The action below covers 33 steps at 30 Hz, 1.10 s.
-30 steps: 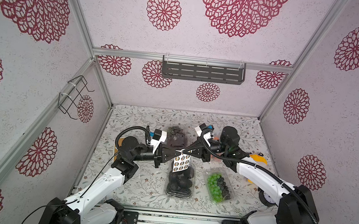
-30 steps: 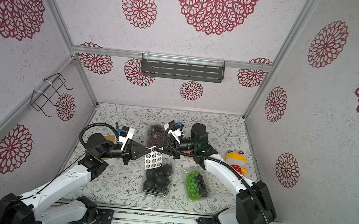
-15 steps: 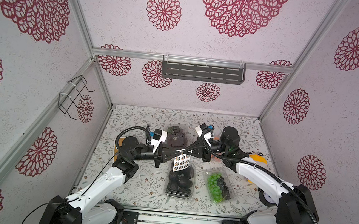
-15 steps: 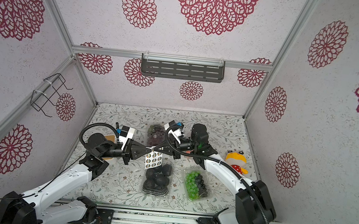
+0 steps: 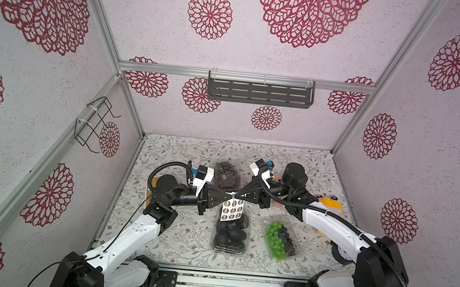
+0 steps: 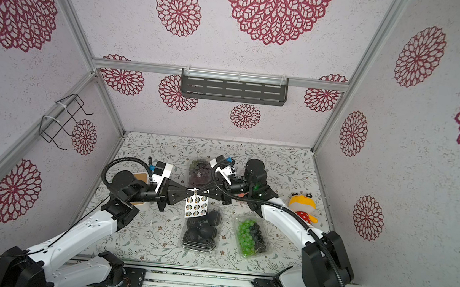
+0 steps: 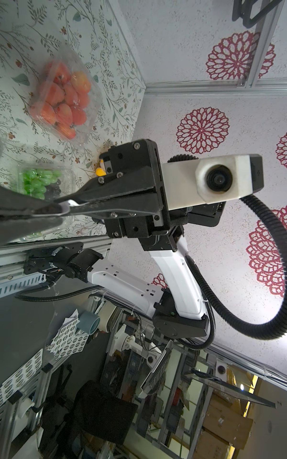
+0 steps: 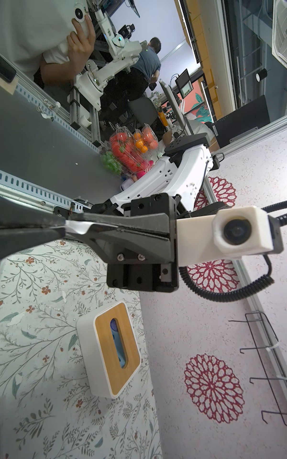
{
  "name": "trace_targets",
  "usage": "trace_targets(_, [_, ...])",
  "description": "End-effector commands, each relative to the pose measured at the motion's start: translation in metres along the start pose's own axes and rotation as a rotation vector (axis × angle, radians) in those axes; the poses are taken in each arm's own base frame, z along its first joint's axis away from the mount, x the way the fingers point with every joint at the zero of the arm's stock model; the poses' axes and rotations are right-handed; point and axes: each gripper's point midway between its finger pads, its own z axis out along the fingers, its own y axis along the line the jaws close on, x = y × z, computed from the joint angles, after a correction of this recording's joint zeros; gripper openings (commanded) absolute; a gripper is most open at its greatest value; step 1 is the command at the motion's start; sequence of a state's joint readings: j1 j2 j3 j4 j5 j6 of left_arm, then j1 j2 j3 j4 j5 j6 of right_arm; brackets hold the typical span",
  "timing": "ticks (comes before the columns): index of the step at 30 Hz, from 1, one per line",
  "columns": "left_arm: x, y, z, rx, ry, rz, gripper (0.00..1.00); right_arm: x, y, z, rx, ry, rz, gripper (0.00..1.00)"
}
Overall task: Label fruit boxes
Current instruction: Adjust the label sticker.
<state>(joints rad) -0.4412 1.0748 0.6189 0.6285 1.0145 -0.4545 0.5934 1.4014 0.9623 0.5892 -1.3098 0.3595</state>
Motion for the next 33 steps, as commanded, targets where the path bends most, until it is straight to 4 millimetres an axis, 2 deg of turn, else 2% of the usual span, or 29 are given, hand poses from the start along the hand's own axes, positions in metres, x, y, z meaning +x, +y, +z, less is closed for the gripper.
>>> trace_targets(1, [0.002, 0.010, -0.004, -0.050, 0.001, -0.010, 0.00, -0.010, 0.030, 0.003, -0.080, 0.002, -0.099, 0.00])
trace_targets(4, [0.002, 0.009, -0.004, -0.046, -0.002, -0.012, 0.00, -0.010, 0.032, 0.003, -0.079, 0.001, -0.110, 0.00])
trace_targets(12, [0.002, 0.005, -0.005, -0.024, 0.000, -0.012, 0.00, -0.012, 0.022, 0.003, -0.061, -0.001, -0.096, 0.00])
trace_targets(15, [0.003, 0.003, -0.005, -0.018, 0.002, -0.012, 0.12, -0.014, 0.019, 0.002, -0.045, -0.007, -0.094, 0.00])
trace_targets(20, [0.004, -0.001, -0.007, -0.010, 0.001, -0.002, 0.19, -0.015, 0.016, 0.000, -0.032, -0.010, -0.091, 0.00])
trace_targets(24, [0.004, -0.004, -0.007, 0.002, 0.003, 0.000, 0.07, -0.015, 0.013, 0.000, -0.026, -0.011, -0.087, 0.00])
trace_targets(33, [-0.003, -0.005, -0.005, 0.021, -0.008, 0.012, 0.16, -0.011, 0.011, 0.000, -0.034, -0.002, -0.072, 0.00])
